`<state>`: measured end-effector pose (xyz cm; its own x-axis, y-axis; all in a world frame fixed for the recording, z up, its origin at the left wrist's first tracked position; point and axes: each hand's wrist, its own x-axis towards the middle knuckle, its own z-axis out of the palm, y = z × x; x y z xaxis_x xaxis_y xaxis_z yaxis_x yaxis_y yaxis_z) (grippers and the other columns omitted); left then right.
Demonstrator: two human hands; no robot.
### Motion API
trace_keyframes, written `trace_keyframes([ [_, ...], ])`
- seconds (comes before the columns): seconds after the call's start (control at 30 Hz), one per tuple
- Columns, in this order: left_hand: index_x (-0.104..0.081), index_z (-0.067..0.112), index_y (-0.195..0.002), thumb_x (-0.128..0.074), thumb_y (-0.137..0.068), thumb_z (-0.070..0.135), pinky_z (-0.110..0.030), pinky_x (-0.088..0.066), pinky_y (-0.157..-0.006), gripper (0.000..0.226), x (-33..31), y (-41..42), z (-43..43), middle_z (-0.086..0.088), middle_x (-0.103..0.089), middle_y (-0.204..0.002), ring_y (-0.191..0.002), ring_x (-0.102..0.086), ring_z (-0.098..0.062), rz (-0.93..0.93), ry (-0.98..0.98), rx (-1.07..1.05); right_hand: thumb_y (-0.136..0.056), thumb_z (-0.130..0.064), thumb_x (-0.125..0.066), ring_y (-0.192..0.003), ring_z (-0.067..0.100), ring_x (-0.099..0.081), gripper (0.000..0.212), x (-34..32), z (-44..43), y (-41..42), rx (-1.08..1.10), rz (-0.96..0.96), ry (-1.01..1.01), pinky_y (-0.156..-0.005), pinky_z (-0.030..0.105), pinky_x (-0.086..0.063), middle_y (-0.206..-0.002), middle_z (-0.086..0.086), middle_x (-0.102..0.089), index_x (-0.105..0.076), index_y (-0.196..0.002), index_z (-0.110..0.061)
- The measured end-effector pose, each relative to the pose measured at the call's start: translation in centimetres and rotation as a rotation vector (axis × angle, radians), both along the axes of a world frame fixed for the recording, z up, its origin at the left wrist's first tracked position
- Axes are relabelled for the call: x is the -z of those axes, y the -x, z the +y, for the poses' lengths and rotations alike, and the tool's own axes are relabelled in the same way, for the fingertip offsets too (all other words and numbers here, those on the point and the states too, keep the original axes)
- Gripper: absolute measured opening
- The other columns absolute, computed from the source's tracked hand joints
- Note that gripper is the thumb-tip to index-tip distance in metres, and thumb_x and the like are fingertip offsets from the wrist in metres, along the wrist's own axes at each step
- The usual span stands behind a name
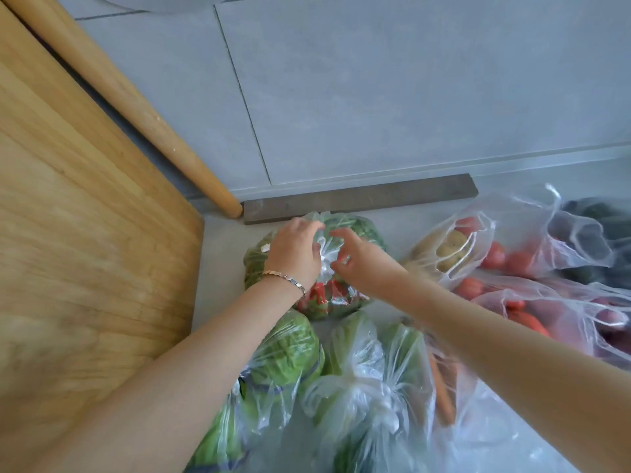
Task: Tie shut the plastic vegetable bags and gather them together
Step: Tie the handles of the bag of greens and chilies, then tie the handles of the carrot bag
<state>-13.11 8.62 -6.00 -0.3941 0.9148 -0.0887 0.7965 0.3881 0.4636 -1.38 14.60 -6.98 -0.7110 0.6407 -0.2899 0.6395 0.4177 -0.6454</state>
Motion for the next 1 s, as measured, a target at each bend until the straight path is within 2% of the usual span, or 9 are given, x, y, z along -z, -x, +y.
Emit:
trace_keyframes([
  [0.1, -0.064, 0.015, -0.091, -0.046, -0.091, 0.011, -0.035, -0.050, -0.086, 0.018, -1.2, -3.0, -1.8, -0.002, -0.067, -0.091, -0.088, -0.062, -0.021, -0.319, 0.074, 0.036, -0.092, -0.020, -0.049, -0.092, 0.017, -0.058, 0.037, -3.2, -0.1, -3.8, -0.009, -0.049, 0.057, -0.083, 0.027, -0.047, -0.106, 0.001, -0.060, -0.044, -0.128, -0.019],
  [0.17, -0.066, 0.014, -0.085, -0.047, -0.089, 0.011, -0.029, -0.050, -0.086, 0.020, -1.4, -5.6, -3.3, 0.001, -0.069, -0.084, -0.082, -0.063, -0.018, -0.399, 0.133, 0.095, -0.092, -0.022, -0.049, -0.092, 0.014, -0.057, 0.027, -4.8, -0.9, -7.5, -0.013, -0.109, 0.000, -0.084, 0.025, -0.044, -0.106, -0.001, -0.062, -0.054, -0.119, -0.019],
  [0.37, -0.060, 0.018, -0.098, -0.052, -0.087, 0.036, -0.026, -0.047, -0.084, 0.022, -1.1, -11.9, -6.3, 0.003, -0.064, -0.101, -0.094, -0.059, -0.016, -0.285, 0.372, 0.421, -0.090, -0.025, -0.052, -0.082, 0.010, -0.059, 0.021, -6.2, -3.3, -16.1, 0.111, -0.216, -0.169, -0.083, 0.022, -0.048, -0.094, -0.006, -0.063, -0.061, -0.108, -0.018],
  [0.5, -0.050, 0.023, -0.117, -0.055, -0.084, 0.044, -0.026, -0.041, -0.082, 0.039, -0.2, -15.8, -7.0, 0.002, -0.056, -0.115, -0.101, -0.056, -0.017, -0.165, 0.442, 0.576, -0.083, -0.045, -0.057, -0.095, 0.021, -0.060, 0.046, -3.8, -3.9, -21.1, 0.177, -0.442, -0.166, -0.088, 0.035, -0.051, -0.114, 0.005, -0.060, -0.053, -0.120, -0.017],
  [0.57, -0.049, 0.024, -0.116, -0.056, -0.082, 0.047, -0.027, -0.041, -0.080, 0.041, 0.5, -17.5, -6.9, 0.003, -0.054, -0.117, -0.102, -0.056, -0.018, -0.140, 0.442, 0.593, -0.081, -0.044, -0.060, -0.099, 0.024, -0.058, 0.047, -2.4, -3.5, -22.7, 0.179, -0.516, -0.141, -0.089, 0.035, -0.049, -0.114, 0.005, -0.059, -0.053, -0.118, -0.017],
  [0.7, -0.048, 0.015, -0.099, -0.057, -0.076, 0.056, -0.029, -0.040, -0.071, 0.048, 1.6, -21.7, -6.1, -0.001, -0.056, -0.097, -0.081, -0.052, -0.019, -0.157, 0.480, 0.508, -0.090, -0.029, -0.047, -0.093, 0.023, -0.060, 0.027, -1.0, -2.0, -24.5, 0.214, -0.366, -0.011, -0.084, 0.035, -0.050, -0.104, 0.006, -0.066, -0.064, -0.105, -0.014],
  [0.83, -0.047, 0.013, -0.103, -0.052, -0.078, 0.062, -0.029, -0.035, -0.066, 0.055, 1.6, -25.0, -5.5, -0.006, -0.052, -0.083, -0.079, -0.054, -0.027, -0.272, 0.559, 0.338, -0.089, -0.014, -0.042, -0.068, 0.018, -0.054, 0.029, -2.1, 0.3, -25.7, 0.250, -0.185, -0.024, -0.057, 0.025, -0.044, -0.082, 0.012, -0.067, -0.069, -0.082, -0.004],
  [0.93, -0.046, 0.016, -0.092, -0.046, -0.079, 0.063, -0.027, -0.034, -0.059, 0.049, 0.7, -25.4, -5.6, -0.002, -0.050, -0.069, -0.062, -0.047, -0.018, -0.390, 0.536, 0.239, -0.081, -0.005, -0.041, -0.039, 0.007, -0.046, 0.036, -3.1, 2.3, -26.3, 0.368, -0.042, 0.189, -0.039, 0.014, -0.035, -0.042, 0.000, -0.054, -0.051, -0.047, -0.007],
  [1.0, -0.053, 0.014, -0.089, -0.049, -0.084, 0.053, -0.023, -0.044, -0.061, 0.039, -0.6, -25.0, -6.1, 0.003, -0.055, -0.067, -0.056, -0.050, -0.008, -0.579, 0.474, 0.133, -0.080, -0.001, -0.040, -0.028, 0.006, -0.037, 0.036, -3.4, 3.3, -26.1, 0.431, 0.028, 0.313, -0.031, 0.010, -0.027, -0.030, -0.004, -0.043, -0.043, -0.044, -0.007],
])
